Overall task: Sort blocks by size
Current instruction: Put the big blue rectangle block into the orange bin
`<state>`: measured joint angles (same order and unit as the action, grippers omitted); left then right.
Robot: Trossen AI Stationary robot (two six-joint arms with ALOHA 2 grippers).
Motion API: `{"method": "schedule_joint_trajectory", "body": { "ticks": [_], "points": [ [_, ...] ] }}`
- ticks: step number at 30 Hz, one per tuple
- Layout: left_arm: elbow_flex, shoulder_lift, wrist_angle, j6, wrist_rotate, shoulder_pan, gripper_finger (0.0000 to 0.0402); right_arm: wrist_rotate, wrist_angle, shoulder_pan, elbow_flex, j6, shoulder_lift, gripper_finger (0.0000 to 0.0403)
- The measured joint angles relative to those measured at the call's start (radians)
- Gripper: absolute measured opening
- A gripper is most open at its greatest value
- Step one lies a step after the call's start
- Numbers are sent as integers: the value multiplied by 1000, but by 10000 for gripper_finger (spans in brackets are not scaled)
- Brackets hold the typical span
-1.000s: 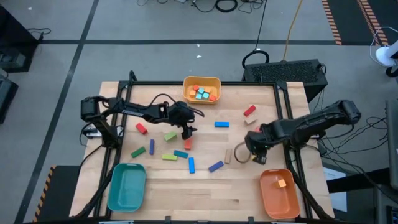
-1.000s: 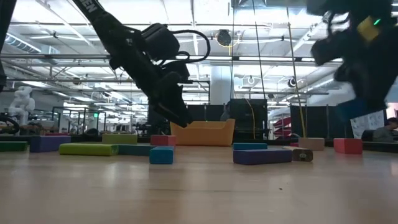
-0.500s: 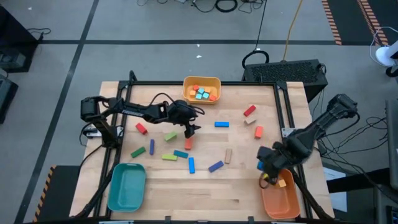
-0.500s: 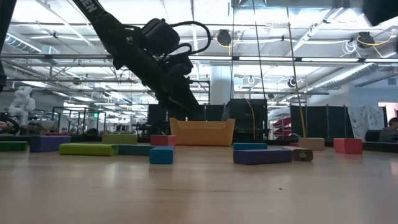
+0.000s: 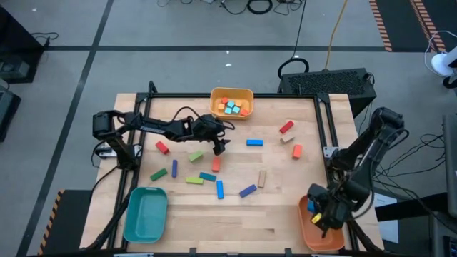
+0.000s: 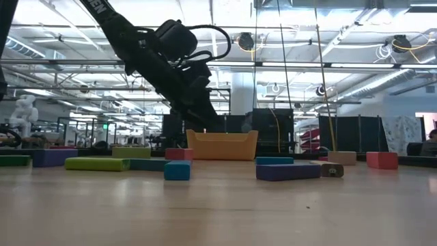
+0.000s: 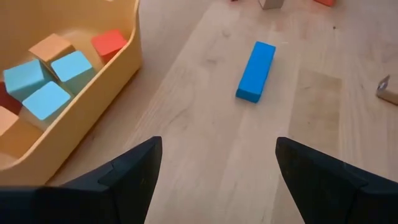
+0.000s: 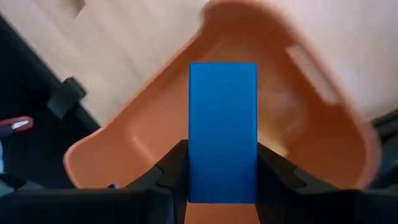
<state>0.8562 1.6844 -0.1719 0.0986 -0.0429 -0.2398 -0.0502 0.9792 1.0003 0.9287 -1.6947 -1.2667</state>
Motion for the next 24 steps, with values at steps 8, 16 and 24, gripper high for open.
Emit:
{"method": "schedule_joint_trajectory", "body": {
  "ticks": [8, 16, 24],
  "points": [
    [2, -62, 130, 1, 24, 5, 312, -2, -139, 47, 0, -17, -129, 116],
    [2, -306, 364, -38, -115, 46, 312, -56, -139, 52, 0, 40, -228, 117],
    [2, -546, 516, -34, -202, 78, 312, -53, -140, 51, 0, 33, -267, 158]
  ]
}}
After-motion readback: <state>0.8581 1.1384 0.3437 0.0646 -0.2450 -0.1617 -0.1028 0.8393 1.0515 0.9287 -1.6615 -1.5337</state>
